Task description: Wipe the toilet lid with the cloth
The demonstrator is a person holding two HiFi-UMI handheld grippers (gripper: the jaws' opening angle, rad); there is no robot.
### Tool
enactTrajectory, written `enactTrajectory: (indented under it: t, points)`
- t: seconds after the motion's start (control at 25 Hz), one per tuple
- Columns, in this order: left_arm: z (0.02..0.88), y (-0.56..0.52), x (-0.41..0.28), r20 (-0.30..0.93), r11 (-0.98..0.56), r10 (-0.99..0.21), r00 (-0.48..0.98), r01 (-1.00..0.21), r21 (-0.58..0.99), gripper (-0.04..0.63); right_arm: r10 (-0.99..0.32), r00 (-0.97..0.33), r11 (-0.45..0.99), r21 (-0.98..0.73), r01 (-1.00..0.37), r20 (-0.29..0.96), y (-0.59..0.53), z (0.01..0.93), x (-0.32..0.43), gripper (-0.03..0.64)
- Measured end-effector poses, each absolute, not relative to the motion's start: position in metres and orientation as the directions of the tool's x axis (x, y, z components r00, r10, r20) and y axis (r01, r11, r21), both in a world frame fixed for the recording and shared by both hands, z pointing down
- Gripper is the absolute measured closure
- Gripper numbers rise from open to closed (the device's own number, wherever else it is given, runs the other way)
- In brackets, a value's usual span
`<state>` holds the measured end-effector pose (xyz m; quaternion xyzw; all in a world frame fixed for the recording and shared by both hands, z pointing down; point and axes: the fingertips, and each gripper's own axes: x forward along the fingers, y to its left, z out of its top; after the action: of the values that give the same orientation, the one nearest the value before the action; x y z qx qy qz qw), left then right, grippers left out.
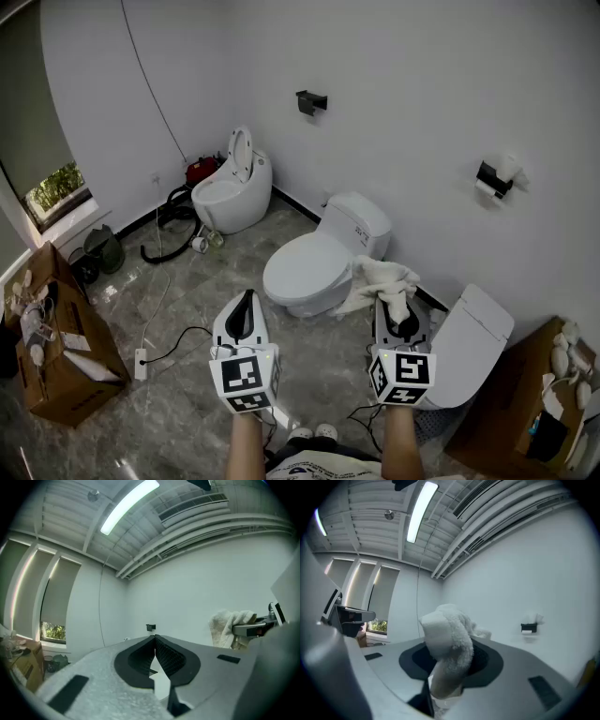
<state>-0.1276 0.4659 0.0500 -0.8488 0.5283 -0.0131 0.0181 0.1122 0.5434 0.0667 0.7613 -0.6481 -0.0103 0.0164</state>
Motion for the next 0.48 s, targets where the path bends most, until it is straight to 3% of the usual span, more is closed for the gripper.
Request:
enactTrajectory:
  t: [0.48]
  points:
    - [0.052, 0.453, -0.118, 0.008, -0.431, -0.902, 0.432, -0.901, -0.05, 0.588, -0.989, 0.148, -0.148, 0.034, -0.988, 0.013, 0.529, 0.073, 0.123, 0.489]
